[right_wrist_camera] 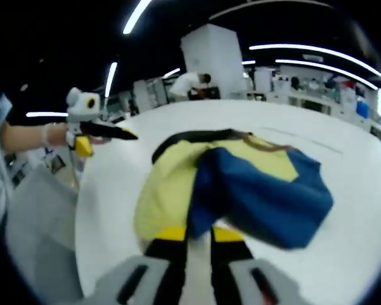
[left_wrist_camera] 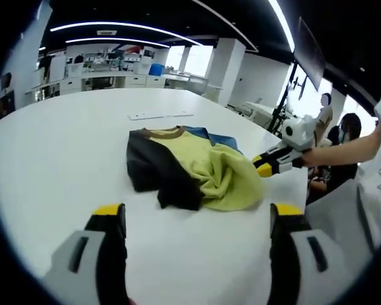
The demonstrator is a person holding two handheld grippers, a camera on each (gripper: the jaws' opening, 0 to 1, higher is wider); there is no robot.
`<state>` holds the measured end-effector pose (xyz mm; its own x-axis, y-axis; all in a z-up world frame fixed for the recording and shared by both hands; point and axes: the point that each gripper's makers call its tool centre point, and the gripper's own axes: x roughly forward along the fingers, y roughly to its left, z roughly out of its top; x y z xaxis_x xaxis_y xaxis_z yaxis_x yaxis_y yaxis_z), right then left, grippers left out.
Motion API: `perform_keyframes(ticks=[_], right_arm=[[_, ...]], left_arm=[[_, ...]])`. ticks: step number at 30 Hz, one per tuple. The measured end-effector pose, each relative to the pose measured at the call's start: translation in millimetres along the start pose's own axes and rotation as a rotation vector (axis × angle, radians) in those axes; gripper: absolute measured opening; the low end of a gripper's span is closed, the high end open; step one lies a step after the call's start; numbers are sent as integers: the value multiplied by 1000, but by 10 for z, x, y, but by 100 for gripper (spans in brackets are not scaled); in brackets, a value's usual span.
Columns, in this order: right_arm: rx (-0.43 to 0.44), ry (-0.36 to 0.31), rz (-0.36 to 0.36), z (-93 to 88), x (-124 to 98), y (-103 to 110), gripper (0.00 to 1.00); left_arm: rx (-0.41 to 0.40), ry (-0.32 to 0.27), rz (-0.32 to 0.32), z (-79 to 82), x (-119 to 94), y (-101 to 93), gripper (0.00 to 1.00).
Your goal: Fold the garment on the visible template until the final outline fits inside the template.
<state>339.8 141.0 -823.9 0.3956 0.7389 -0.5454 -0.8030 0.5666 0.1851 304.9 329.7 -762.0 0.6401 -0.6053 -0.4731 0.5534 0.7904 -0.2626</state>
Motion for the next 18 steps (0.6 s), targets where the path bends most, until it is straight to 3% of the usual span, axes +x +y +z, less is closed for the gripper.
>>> perform_keyframes(ticks=[3,8,18], right_arm=[[14,0,1,-9,17,15,1],[58,-15,-1,22,-41,42,0],[107,-85,-20,201,-460,-46,0]], left_arm=[[-1,1,0,-7,3,-12,91],[-3,3,0,-21,19,-15,91],[-9,1,-5,-51,54,-38,90]])
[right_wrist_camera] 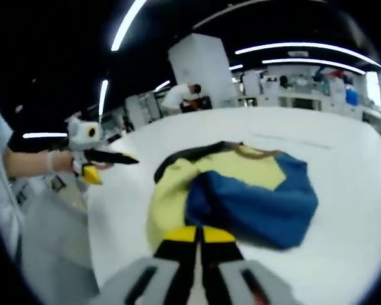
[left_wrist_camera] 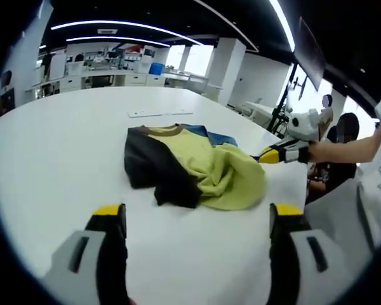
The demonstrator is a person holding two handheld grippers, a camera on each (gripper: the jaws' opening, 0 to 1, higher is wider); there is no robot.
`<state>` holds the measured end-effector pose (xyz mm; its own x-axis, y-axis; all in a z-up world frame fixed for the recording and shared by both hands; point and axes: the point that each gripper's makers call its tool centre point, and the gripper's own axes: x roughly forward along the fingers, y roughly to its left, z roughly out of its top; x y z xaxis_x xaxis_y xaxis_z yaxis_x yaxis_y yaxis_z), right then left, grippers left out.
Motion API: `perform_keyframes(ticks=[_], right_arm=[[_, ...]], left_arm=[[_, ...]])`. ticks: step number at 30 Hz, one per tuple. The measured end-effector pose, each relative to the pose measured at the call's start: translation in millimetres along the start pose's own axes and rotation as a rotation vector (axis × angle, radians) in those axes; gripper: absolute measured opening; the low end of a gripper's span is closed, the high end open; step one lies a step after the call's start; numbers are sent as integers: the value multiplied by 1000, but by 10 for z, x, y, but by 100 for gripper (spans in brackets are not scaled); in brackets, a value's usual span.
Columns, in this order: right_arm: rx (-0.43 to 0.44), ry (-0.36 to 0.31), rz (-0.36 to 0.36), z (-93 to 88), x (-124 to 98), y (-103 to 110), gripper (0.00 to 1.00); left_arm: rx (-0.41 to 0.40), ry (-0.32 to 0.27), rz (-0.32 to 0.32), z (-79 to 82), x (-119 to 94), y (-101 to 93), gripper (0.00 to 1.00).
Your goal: Fold the garment on the visible template until the final outline fits inside the template.
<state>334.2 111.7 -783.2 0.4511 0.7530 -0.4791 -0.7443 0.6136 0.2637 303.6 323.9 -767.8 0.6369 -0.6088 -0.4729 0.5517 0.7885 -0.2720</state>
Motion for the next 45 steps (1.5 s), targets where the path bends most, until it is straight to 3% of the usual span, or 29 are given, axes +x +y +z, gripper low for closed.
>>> perform_keyframes(ticks=[6,17,22,32,45], right_arm=[[33,-30,-30,44,-304,-76,0],[145,-92,-162,85,-942,-410,0],[175,-102,-240,59,-1191,-661,0],[272,-76,-428,-180,-1653,-1390,0],[341,-37,-566,-291,-1916,-2075,0]], left_arm=[[-2,-2,-11,5,53,-64,90],[-6,1,-29,-40,109,-92,90],[-6,3,-34,-59,140,-92,90],[-11,6,-31,-61,151,-86,90],[-20,19,-23,-95,150,-65,90]])
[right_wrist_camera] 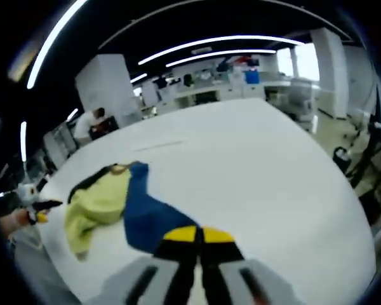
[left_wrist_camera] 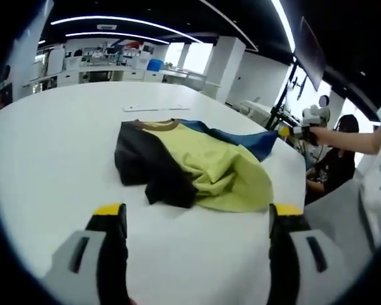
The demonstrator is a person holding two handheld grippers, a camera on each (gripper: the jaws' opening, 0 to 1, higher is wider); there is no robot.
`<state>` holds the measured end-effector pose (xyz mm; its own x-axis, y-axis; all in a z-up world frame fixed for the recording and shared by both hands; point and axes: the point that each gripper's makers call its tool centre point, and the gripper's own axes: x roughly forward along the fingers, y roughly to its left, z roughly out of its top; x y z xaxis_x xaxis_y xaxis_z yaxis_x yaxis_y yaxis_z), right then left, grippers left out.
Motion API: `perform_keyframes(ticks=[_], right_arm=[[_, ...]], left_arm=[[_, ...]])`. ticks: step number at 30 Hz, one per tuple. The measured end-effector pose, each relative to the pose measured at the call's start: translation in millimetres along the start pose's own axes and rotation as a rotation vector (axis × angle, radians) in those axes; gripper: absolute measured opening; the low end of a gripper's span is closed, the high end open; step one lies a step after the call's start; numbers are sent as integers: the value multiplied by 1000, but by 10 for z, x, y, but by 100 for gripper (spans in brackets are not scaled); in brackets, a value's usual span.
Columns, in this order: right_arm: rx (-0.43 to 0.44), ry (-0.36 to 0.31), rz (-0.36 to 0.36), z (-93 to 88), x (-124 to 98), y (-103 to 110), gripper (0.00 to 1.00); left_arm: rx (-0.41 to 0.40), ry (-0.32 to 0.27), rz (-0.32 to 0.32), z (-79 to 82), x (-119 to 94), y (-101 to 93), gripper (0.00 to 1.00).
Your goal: Fold the garment on the visible template until the final outline fits inside the template.
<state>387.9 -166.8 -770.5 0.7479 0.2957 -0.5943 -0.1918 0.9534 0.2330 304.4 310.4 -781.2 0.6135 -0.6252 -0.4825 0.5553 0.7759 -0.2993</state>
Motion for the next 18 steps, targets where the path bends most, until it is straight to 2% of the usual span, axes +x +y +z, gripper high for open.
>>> perform_keyframes(ticks=[6,12,14,18], right_arm=[[15,16,-63,80,79,-333,0],[29,34,-122,156,139,-534,0],[29,40,-138,211,183,-663,0],[24,61,-172,219,197,-732,0]], left_arm=[[-6,9,7,-24,-10,23,90],[-16,19,15,-60,-7,68,90],[-18,22,17,-69,-4,73,90],[-25,29,20,-93,5,85,90]])
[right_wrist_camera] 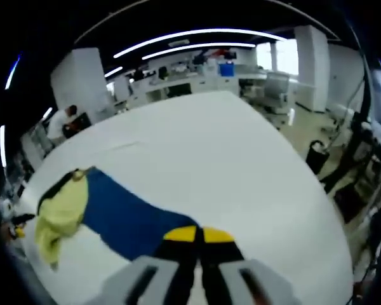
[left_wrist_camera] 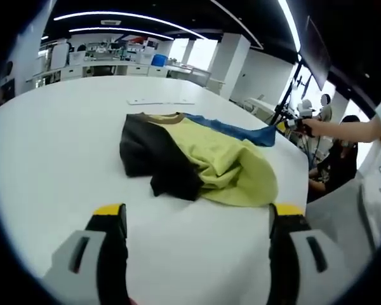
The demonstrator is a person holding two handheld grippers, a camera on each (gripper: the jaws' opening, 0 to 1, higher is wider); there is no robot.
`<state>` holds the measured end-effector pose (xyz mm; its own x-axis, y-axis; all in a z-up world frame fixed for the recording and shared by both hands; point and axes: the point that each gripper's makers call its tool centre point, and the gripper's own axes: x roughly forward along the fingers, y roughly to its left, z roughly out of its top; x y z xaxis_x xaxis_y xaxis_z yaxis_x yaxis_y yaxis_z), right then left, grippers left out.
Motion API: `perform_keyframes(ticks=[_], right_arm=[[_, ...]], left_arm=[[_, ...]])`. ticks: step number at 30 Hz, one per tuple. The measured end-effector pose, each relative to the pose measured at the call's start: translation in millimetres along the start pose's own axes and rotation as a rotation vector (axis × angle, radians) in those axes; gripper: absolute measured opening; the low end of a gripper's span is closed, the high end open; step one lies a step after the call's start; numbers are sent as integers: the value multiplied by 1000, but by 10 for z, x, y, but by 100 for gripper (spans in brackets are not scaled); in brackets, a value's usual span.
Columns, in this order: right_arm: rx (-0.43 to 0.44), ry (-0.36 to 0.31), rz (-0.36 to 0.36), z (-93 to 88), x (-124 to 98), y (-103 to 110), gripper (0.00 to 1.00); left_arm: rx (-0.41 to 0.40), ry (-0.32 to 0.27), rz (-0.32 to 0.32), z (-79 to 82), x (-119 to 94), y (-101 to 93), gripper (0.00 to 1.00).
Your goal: Fold the garment on the visible template until the final outline fits inside the template.
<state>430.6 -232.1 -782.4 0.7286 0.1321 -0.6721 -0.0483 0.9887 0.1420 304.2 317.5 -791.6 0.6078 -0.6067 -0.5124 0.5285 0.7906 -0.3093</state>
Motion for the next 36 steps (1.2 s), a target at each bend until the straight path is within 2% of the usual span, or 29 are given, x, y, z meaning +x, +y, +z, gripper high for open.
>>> perform_keyframes(ticks=[6,11,15,19,25,27,32,34,36], right_arm=[[16,19,-38,28,52,-147,0],[8,47,-51,33,205,-306,0],[-5,56,-52,21,282,-343,0],[-29,73,-41,-7,317,-338,0],[-20,57,5,18,360,-361,1],[-36,48,10,11,354,-357,7],[-39,58,37,-109,358,-333,41],[-39,71,37,-216,303,-261,49],[-33,90,42,-299,294,-257,51]], left_arm=[[-10,4,6,-18,10,15,90],[-15,9,9,-32,19,15,90],[-19,14,11,-51,26,35,90],[-21,16,13,-58,25,41,90],[-24,17,16,-58,28,48,90],[-25,15,16,-54,31,45,90],[-26,16,12,-63,38,26,90],[-27,17,10,-70,40,23,90],[-28,17,9,-76,41,20,90]])
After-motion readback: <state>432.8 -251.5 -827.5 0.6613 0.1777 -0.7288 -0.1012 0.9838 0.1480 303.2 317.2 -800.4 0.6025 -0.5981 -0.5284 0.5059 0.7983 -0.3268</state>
